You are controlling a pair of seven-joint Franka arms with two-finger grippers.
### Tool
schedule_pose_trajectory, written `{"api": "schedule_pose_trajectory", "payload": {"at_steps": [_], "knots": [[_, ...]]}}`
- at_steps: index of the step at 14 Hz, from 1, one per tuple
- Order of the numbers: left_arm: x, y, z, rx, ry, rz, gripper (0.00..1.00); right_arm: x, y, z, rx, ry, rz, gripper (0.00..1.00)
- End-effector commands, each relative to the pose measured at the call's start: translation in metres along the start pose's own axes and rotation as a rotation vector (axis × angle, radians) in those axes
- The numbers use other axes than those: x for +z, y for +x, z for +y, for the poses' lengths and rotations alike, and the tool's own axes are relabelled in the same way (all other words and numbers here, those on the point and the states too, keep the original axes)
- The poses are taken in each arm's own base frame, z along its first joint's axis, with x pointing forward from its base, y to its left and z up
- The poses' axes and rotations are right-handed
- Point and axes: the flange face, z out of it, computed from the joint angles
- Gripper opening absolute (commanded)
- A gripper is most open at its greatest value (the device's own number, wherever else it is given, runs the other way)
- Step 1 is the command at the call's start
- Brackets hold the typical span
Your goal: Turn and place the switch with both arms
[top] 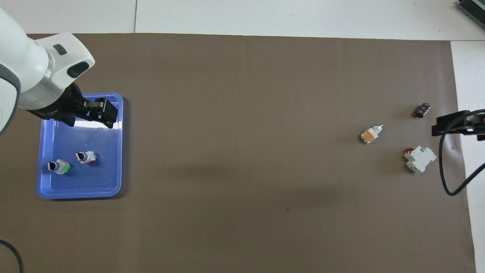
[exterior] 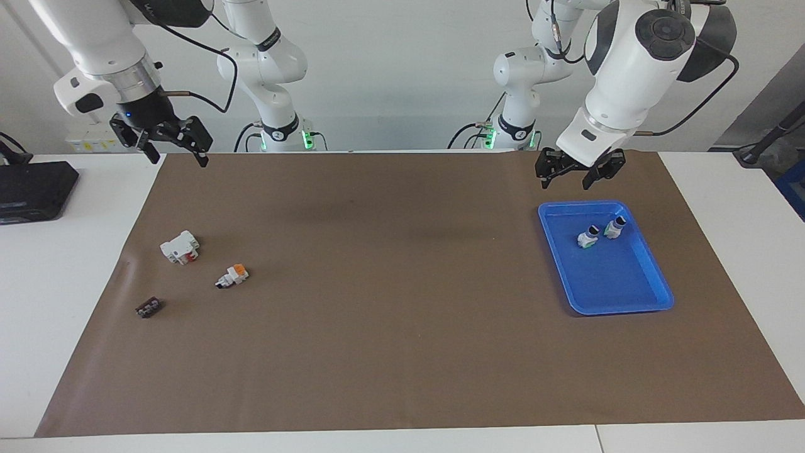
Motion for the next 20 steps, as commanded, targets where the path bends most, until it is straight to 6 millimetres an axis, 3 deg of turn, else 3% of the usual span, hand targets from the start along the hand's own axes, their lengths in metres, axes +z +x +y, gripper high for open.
{"api": "schedule_pose_trajectory", "payload": {"at_steps": [1, 3, 5, 13, 17, 20], "knots": [[-0.019, 0.002, -0.036, -0.067, -0.006, -0.006, 0.86, -0.001, -0.008, 0.002, -0.002, 0.009, -0.002, 1.00], [-0.021, 0.002, -0.064, -0.113, -0.005, -0.007, 0.86, -0.001, -0.008, 0.002, -0.002, 0.009, -0.002, 1.00], [-0.025, 0.001, -0.069, -0.123, -0.006, 0.011, 0.86, 0.000, -0.008, 0.002, -0.002, 0.009, -0.002, 1.00], [-0.029, -0.004, -0.044, -0.083, 0.000, -0.007, 0.86, 0.000, -0.008, 0.002, -0.004, 0.009, -0.002, 1.00], [-0.043, -0.007, -0.060, -0.144, -0.088, 0.074, 0.86, 0.000, -0.008, 0.002, -0.005, 0.009, -0.003, 1.00], [-0.030, -0.014, -0.045, -0.124, -0.083, 0.094, 0.86, 0.000, -0.008, 0.002, -0.005, 0.009, -0.003, 1.00]]}}
